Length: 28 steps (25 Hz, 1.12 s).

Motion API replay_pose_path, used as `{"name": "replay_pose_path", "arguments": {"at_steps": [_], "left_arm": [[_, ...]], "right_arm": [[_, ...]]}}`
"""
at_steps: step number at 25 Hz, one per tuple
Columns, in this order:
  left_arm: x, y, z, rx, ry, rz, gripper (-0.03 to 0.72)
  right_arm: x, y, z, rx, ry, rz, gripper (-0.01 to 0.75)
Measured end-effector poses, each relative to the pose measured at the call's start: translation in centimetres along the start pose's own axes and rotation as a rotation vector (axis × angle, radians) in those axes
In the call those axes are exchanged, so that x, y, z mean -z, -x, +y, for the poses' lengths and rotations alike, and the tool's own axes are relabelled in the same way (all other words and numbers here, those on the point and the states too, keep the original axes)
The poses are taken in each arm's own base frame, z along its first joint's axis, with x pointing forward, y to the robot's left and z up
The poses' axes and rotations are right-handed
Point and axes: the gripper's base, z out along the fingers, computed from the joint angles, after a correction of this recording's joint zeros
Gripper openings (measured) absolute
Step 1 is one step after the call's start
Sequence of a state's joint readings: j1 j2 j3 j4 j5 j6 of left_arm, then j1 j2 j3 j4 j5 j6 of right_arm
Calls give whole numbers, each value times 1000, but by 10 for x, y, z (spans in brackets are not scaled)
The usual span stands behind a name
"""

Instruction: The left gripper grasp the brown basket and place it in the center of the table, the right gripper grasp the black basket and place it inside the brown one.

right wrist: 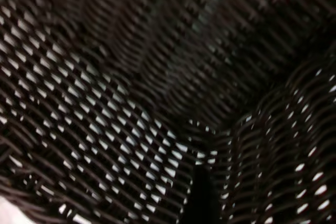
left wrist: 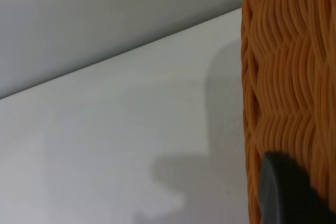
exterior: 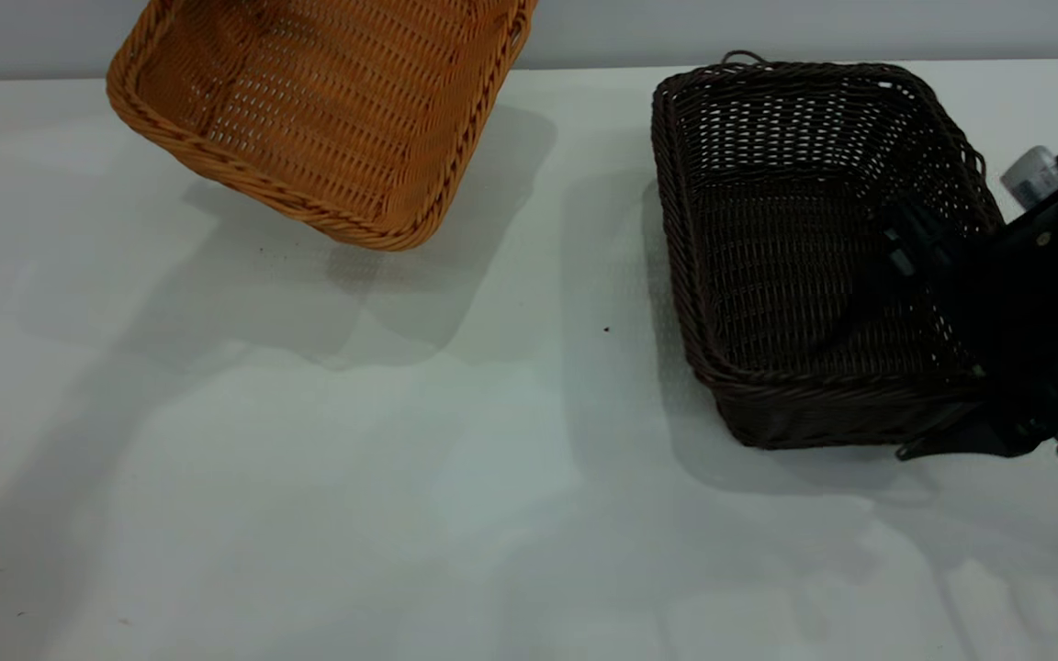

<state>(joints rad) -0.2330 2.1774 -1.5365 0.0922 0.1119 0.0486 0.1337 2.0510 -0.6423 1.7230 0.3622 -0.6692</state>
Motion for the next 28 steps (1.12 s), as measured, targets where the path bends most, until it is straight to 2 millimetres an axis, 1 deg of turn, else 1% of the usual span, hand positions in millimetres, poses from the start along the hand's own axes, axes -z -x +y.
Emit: {"name": "replay_pose_path", "arguments": {"at_steps": [1,3,4,6,7,8,9,11,13,14,16,19,21,23,24,26,28], "left_arm": [[0,0,0,0,0,0,80],[0,0,0,-1,-1,2,80],[1,0,0,-1,-1,10,80],[2,-2,-2,-3,-4,37,80],[3,-4,-5,-7,-9,63,80],[4,-6,-8,-21,-16,100,80],[7,-7,-12,-46,-23,133,80],[12,-11,-24,-124,-51,207,80],[16,-13,-38,-217,-91,252,80],[18,-14,-48,-272,-122,270,80],[21,-17,-65,-390,-195,295,80],[27,-22,-94,-577,-342,315,80],[31,-24,-109,-707,-438,295,80],[33,-27,-121,-845,-524,263,80],[33,-29,-127,-881,-560,249,80],[26,-36,-139,-962,-626,219,80],[15,-46,-151,-1011,-678,198,80]], "right_arm": [[0,3,1,12,1,-12,495],[2,9,4,47,7,-35,385],[3,14,5,58,15,-51,312],[8,29,6,48,29,-95,181],[11,40,6,48,36,-124,119],[15,50,4,63,35,-151,85],[19,59,0,107,31,-167,79],[26,75,-9,120,46,-181,77],[37,96,-13,122,96,-208,77],[46,110,-15,125,136,-225,77],[65,131,-11,153,216,-258,77],[96,153,-5,225,298,-306,77],[114,163,-3,271,328,-318,77],[126,169,-3,321,337,-311,77],[130,170,-4,345,331,-302,77],[133,169,-7,387,311,-276,77],[132,167,-9,416,298,-254,77]]}}
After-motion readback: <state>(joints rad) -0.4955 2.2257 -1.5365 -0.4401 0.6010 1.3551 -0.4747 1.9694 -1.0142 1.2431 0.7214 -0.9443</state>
